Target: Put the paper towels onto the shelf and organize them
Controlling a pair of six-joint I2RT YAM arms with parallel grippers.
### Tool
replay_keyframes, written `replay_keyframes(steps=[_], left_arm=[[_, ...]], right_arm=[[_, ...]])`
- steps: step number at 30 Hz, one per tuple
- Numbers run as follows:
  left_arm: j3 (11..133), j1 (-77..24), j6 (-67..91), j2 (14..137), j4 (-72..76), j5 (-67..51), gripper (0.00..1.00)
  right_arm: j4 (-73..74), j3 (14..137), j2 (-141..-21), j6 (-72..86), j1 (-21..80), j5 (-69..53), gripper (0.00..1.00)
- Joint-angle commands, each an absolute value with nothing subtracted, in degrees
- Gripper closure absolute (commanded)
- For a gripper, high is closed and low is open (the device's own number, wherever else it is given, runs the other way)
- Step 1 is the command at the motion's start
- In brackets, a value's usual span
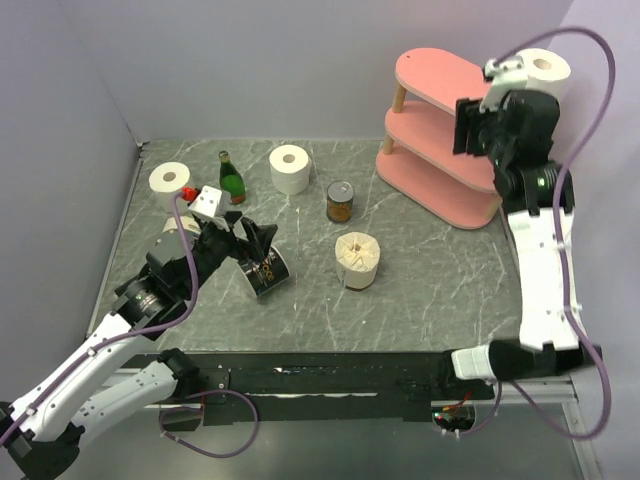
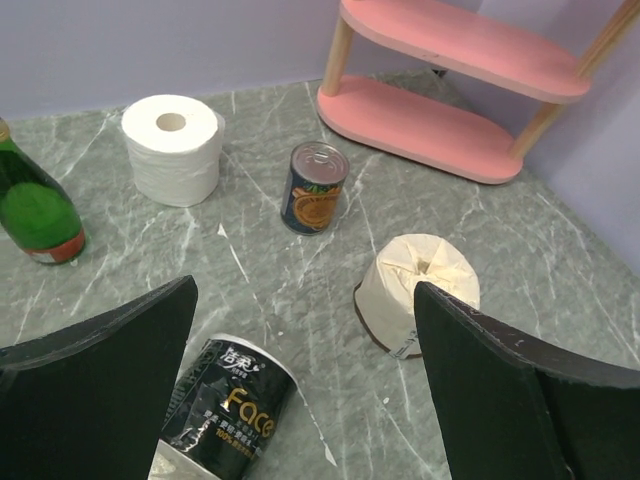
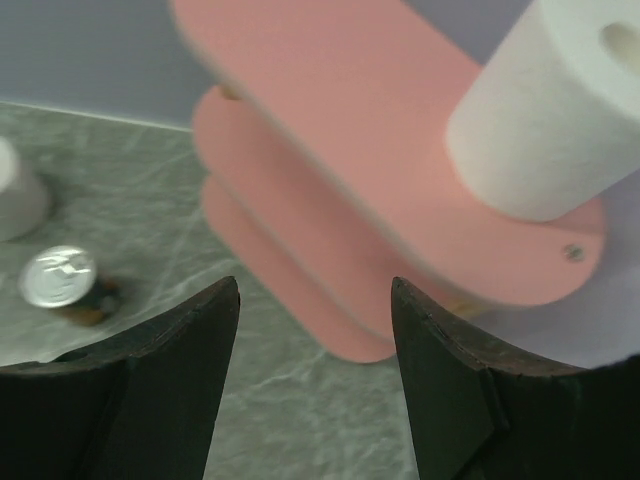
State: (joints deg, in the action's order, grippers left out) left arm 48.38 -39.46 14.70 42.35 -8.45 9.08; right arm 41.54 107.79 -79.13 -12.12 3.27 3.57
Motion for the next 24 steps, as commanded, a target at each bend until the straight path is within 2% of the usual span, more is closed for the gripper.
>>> replay_keyframes(steps=[1, 5, 12, 15, 17, 21, 24], left_arm=[[50.80, -39.64, 15.12, 43.50, -8.52, 11.42, 0.04], [50.63, -39.64, 15.55, 43.86, -8.52, 12.74, 0.04], [52.81, -39.55, 24.15, 48.33, -10.27, 24.06, 0.03], [61.15, -38.94, 32.32, 55.79, -17.12, 32.50, 0.15], [68.79, -38.15, 38.37, 62.47, -22.29, 35.24, 0.11], [80.75, -35.60, 47.88, 72.84, -29.00, 31.91, 0.15], [87.43, -33.32, 55.18, 79.35, -30.84, 29.10, 0.15]], right_arm=[[38.77, 98.47, -70.52, 3.22, 5.27, -6.31, 0.31], [32.35, 81.08, -63.29, 12.55, 8.95, -11.34, 0.34], [33.66, 70.41, -60.47, 18.02, 17.31, -9.93, 0.36], [34.28, 67.07, -59.42, 17.67, 20.21, -10.28, 0.36], [33.49, 64.78, -58.63, 17.32, 21.52, -10.11, 0.36], [34.01, 63.46, -55.74, 18.54, 22.59, -9.85, 0.36], [33.93, 62.23, -52.49, 19.77, 22.85, -9.75, 0.36]])
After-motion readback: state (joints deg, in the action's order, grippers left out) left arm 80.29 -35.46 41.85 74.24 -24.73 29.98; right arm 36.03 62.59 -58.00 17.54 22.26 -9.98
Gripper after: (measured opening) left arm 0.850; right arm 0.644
